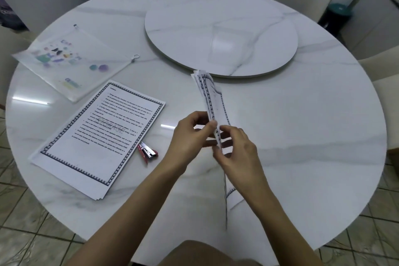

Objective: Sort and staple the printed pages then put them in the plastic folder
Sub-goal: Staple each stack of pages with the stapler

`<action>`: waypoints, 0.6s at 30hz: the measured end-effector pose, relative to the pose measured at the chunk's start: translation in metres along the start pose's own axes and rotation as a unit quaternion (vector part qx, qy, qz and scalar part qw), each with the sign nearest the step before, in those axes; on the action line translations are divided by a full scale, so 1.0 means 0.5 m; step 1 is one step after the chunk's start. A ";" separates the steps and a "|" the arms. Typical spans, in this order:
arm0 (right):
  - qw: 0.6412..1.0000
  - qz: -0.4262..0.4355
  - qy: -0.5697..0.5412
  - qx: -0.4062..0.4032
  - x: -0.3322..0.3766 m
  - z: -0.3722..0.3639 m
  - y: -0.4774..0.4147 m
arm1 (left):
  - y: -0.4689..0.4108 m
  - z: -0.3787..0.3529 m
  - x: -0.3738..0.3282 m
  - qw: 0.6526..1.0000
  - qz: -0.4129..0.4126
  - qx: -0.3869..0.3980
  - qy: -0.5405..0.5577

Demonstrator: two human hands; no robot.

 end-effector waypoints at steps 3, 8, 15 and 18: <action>0.998 0.019 -0.003 -0.061 -0.009 0.031 -0.005 | -0.002 -0.008 -0.004 0.999 -0.035 0.012 -0.026; 0.998 0.035 -0.042 -0.034 -0.023 0.093 -0.021 | -0.003 0.017 0.035 0.993 -0.041 -0.027 -0.111; 0.936 0.025 -0.341 0.081 -0.021 0.185 -0.025 | 0.007 0.029 0.089 0.996 0.078 -0.025 -0.017; 0.929 0.002 -0.368 0.047 -0.048 0.208 -0.041 | 0.013 0.014 0.075 0.994 0.073 0.042 0.070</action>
Point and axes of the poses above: each hand's wrist, its own y-axis away from the middle knuckle, its own z-axis out of the back of the hand, x = y × z, the point moved 5 cm from there along -y, towards the middle knuckle, and after that the axes turned 5 degrees about -z, right-handed, at the moved point
